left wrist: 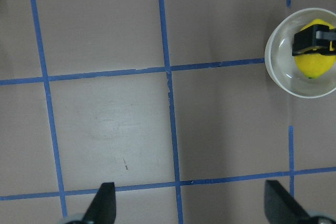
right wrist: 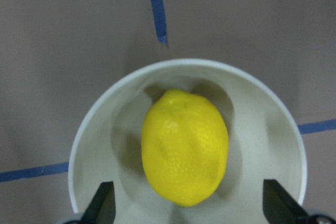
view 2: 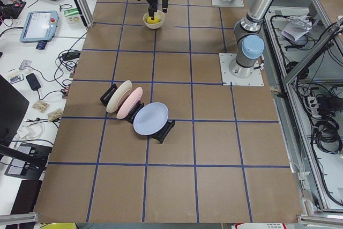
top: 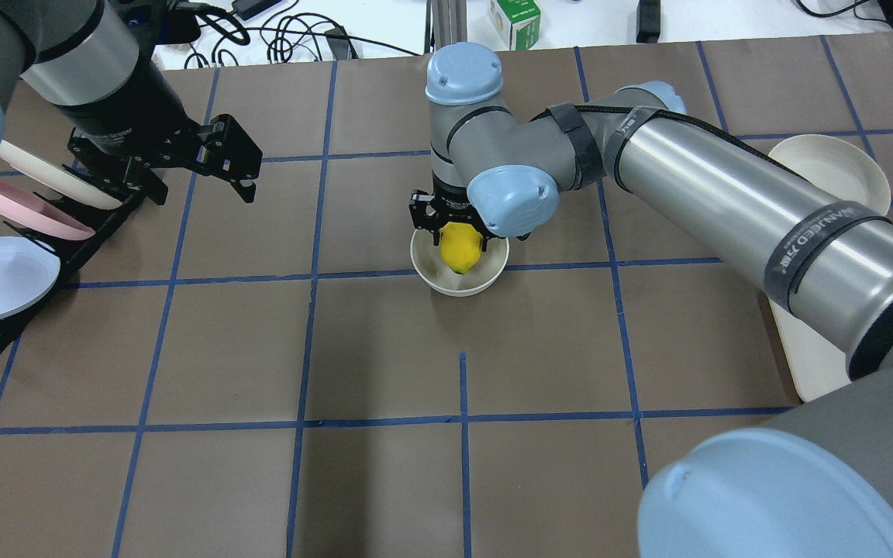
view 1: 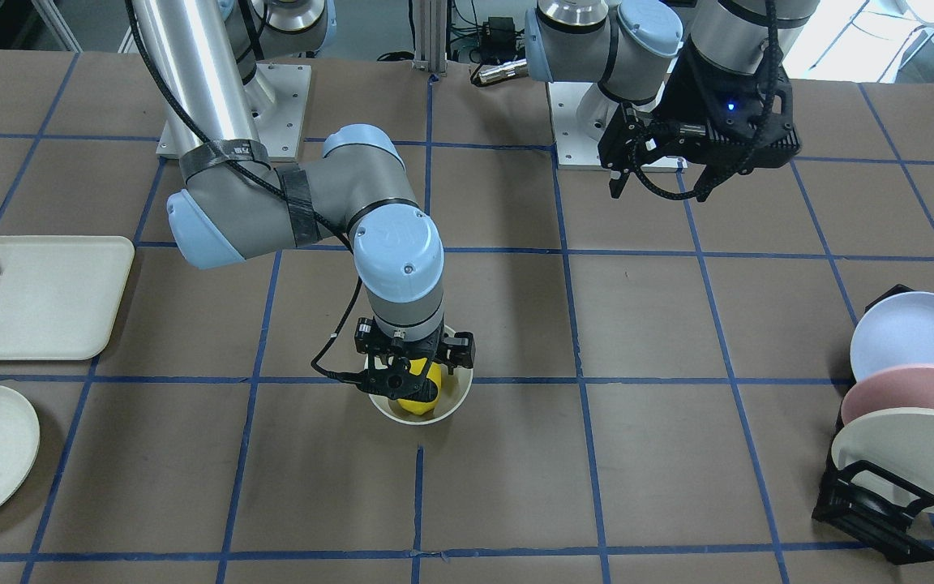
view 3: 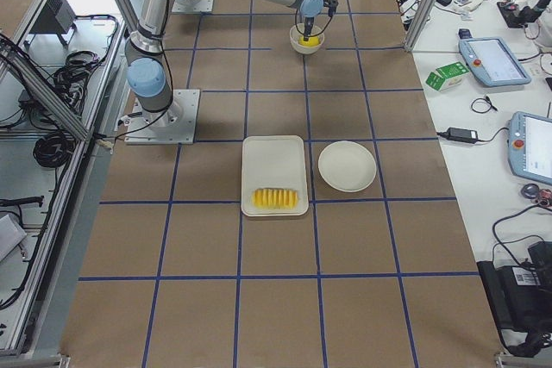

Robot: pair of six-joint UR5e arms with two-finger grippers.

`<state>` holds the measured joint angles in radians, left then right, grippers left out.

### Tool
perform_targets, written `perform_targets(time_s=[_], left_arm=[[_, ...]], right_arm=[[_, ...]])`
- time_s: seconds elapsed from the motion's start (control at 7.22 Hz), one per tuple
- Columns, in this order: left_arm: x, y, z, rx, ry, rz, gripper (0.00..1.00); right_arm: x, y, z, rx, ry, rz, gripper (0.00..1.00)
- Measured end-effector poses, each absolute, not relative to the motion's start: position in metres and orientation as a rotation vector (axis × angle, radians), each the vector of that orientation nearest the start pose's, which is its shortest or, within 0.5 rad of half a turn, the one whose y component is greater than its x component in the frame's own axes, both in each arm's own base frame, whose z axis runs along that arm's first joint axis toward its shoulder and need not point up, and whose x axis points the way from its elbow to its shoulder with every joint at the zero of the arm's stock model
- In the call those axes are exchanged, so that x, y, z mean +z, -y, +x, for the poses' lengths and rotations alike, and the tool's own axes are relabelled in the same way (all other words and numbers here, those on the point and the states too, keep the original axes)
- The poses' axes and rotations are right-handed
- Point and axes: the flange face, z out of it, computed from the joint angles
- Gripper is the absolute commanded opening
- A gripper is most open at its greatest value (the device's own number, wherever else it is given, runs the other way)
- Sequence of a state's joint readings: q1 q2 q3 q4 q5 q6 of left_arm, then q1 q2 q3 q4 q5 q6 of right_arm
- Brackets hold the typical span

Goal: Place bowl and put lemon in it

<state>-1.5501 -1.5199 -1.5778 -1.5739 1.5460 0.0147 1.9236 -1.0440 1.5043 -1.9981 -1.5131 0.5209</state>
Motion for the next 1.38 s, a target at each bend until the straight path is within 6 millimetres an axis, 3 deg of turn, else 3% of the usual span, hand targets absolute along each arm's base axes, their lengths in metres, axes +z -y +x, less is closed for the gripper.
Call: perform_targets(time_s=[0.14, 0.42, 0.69, 1.11, 1.25, 1.38], left_arm=[[0.510, 0.478, -0.126, -0.088, -3.165, -0.020, 1.00], [0.509, 0.478, -0.126, -0.101, -3.164, -0.021, 1.00], [0.509, 0.478, -0.126, -0.103, -3.164, -0.021, 1.00], [0.510, 0.478, -0.126, -0.106, -3.167, -0.018, 1.00], [0.510, 0.478, -0.126, -0.107, -3.168, -0.018, 1.00], [0.509, 0.478, -0.126, -0.106, -3.169, -0.018, 1.00]], right_arm=[[0.262, 0.576, 0.354, 0.067, -3.093, 0.271, 1.00], [0.302, 0.580, 0.327, -0.002, -3.109, 0.315, 1.00], [0.360, 0.581, 0.272, -0.045, -3.097, 0.332, 1.00], [0.440, 0.553, 0.166, 0.035, -3.095, 0.432, 1.00], [0.458, 0.539, 0.144, 0.069, -3.092, 0.483, 1.00], [0.474, 0.525, 0.135, 0.081, -3.088, 0.483, 1.00]])
